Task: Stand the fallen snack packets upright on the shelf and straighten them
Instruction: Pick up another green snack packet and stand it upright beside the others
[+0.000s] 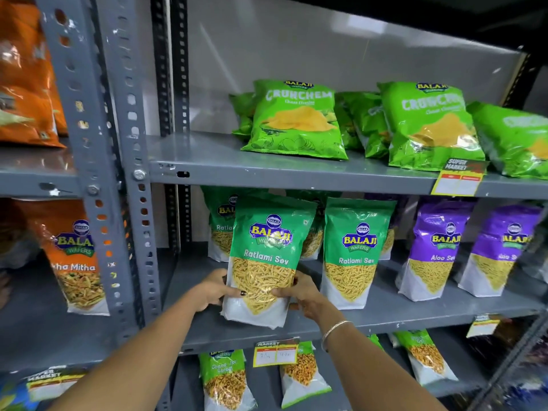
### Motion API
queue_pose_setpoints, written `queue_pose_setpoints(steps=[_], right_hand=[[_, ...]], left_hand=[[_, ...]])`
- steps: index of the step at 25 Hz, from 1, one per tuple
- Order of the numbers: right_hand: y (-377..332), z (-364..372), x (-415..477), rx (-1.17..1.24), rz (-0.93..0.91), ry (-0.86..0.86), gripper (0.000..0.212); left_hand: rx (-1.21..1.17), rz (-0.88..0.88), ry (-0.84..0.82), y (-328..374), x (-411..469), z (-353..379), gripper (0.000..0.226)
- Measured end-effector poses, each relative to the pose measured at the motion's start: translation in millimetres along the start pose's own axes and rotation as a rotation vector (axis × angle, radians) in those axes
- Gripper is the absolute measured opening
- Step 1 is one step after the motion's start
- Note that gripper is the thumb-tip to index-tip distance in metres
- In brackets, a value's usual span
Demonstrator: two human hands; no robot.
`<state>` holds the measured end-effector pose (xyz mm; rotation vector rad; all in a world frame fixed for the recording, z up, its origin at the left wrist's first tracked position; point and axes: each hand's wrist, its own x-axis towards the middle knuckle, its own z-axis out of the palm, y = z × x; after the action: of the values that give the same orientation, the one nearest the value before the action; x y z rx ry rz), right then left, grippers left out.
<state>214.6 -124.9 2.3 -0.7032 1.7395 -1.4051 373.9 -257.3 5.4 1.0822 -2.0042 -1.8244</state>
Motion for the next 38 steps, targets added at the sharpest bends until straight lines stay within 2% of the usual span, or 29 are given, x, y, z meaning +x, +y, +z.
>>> queue_pose_setpoints(steps=[4, 10, 13, 17, 20, 23, 27, 30, 32, 33, 35, 36, 38], right_hand=[[3, 4, 28, -0.131, -0.156, 0.103, 0.061], [25, 7, 55, -0.203, -0.214, 0.153, 0.066], [34, 4, 58, -0.172, -0.215, 0.125, 0.066], [38, -5, 53, -0.15, -0.144, -0.022, 0.073], [41, -1, 47, -0.217, -0.13, -0.007, 0.072], [40, 7, 45, -0.237, -0.132, 0.022, 0.071], [38, 23, 37, -0.223, -0.152, -0.031, 0.074], [30, 28, 33, -0.182, -0.112, -0.171, 0.086], [-1, 21, 27, -0.009, -0.064, -0.242, 0.075], [-18, 16, 28, 0.103, -0.046, -0.231, 0.061], [-60, 5, 30, 0.271, -0.092, -0.154, 0.026], [-77, 2, 34, 0.308, -0.126, -0.117, 0.016], [-91, 3, 45, 0.3, -0.187, -0.043, 0.012]], left_hand=[[-0.017, 0.166, 0.195, -12, 20, 8, 0.048], [-0.004, 0.183, 0.397, -36, 42, 20, 0.065], [-0.006, 0.168, 0.402, -40, 46, 23, 0.062], [0.003, 0.106, 0.266, -43, 39, 20, 0.059], [0.036, 0.092, 0.276, -47, 35, 22, 0.051], [0.065, 0.081, 0.322, -47, 29, 19, 0.054], [0.105, 0.056, 0.344, -52, 14, 7, 0.054], [0.083, 0.01, 0.291, -46, 1, -3, 0.066], [-0.063, 0.032, 0.342, -26, -5, -9, 0.077], [-0.163, 0.048, 0.379, -11, -6, -12, 0.077], [-0.348, 0.11, 0.422, 20, -4, -21, 0.065], [-0.387, 0.13, 0.439, 33, -3, -25, 0.059], [-0.355, 0.124, 0.475, 46, -1, -30, 0.057]])
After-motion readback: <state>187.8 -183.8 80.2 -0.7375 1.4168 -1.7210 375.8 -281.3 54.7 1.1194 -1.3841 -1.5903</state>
